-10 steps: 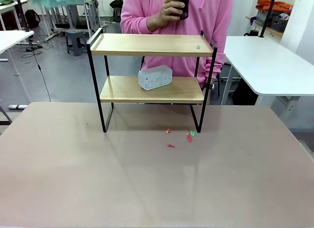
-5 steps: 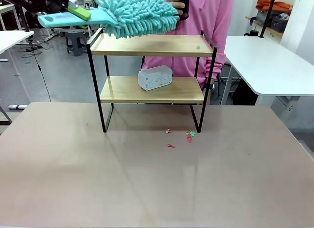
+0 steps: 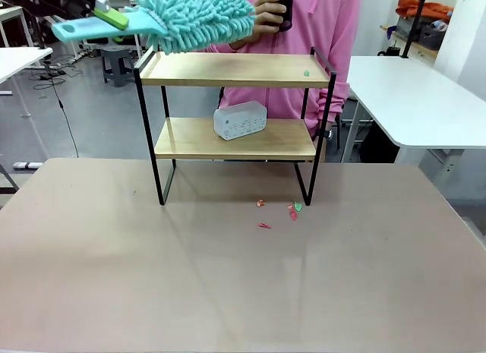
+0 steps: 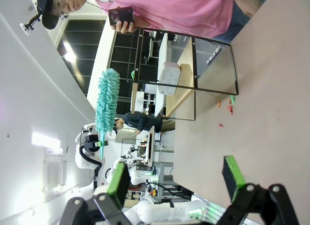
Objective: Clean the shelf.
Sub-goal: Clean the remaining tier of the Shelf with the Duster once objects are removed.
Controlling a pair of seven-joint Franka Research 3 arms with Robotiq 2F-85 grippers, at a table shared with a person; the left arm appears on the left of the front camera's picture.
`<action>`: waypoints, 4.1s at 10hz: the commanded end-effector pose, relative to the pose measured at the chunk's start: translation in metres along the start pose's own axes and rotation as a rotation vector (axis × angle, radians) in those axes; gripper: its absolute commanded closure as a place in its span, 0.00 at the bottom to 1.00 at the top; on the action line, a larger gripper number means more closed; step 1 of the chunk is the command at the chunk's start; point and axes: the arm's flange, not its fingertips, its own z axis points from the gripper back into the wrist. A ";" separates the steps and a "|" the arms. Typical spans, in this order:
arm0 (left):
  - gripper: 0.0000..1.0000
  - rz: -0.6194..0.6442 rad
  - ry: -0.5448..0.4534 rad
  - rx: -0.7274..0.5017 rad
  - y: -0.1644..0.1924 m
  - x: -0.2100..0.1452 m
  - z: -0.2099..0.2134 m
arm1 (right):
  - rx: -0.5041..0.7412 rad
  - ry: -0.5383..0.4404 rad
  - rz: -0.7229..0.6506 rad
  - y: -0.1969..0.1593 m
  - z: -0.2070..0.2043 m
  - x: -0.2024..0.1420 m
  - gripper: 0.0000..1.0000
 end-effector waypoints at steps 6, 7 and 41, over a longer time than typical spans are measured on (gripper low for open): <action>0.88 0.027 0.085 0.097 0.008 0.034 -0.065 | 0.018 -0.010 0.013 0.003 -0.001 0.002 0.00; 0.88 0.015 0.114 0.077 0.006 0.034 -0.067 | 0.018 -0.010 0.013 0.003 -0.001 0.002 0.00; 0.88 0.575 -0.511 -0.190 0.233 -0.174 0.173 | 0.018 -0.010 0.013 0.003 -0.001 0.002 0.00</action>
